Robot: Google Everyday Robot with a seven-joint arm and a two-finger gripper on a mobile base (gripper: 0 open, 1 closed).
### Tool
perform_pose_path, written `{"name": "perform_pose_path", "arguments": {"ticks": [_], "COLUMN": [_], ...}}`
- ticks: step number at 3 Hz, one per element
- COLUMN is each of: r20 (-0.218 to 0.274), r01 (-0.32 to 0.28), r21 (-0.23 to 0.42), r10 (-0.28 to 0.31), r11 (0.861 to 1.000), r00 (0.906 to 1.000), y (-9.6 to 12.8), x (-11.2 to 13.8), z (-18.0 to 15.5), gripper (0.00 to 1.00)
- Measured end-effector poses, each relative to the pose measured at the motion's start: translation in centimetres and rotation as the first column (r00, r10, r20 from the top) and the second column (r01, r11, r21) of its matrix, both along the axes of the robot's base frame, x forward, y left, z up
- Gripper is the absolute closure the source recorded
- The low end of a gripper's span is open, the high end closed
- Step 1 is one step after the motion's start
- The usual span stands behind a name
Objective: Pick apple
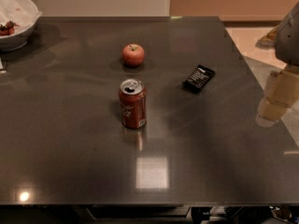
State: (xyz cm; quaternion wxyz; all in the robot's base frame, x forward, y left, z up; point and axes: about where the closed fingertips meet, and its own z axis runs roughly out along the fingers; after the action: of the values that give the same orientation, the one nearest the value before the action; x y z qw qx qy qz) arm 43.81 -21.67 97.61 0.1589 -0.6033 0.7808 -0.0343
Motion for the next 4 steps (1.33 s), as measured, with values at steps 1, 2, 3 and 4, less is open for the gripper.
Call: {"name": "perform_pose_path", "arguments": {"ticks": [1, 2, 3, 4], "r20": [-0.001, 0.002, 0.031, 0.054], "r01": [0.002, 0.002, -0.016, -0.037], "r21": [0.004, 0.024, 0.108, 0.181], "r10": [-0.002, -0.002, 0.012, 0.028], "r11": [1.000, 1.000, 0.994, 0.983], "r00": [1.0000, 1.0000, 0.9994, 0.9982], "y": [0.0, 0.6, 3.1, 5.5], "x": [0.8, 2.6, 9.0, 14.6], "z": [0.0, -0.1, -1.8, -3.5], "gripper": [0.00, 0.00, 0.00, 0.00]}}
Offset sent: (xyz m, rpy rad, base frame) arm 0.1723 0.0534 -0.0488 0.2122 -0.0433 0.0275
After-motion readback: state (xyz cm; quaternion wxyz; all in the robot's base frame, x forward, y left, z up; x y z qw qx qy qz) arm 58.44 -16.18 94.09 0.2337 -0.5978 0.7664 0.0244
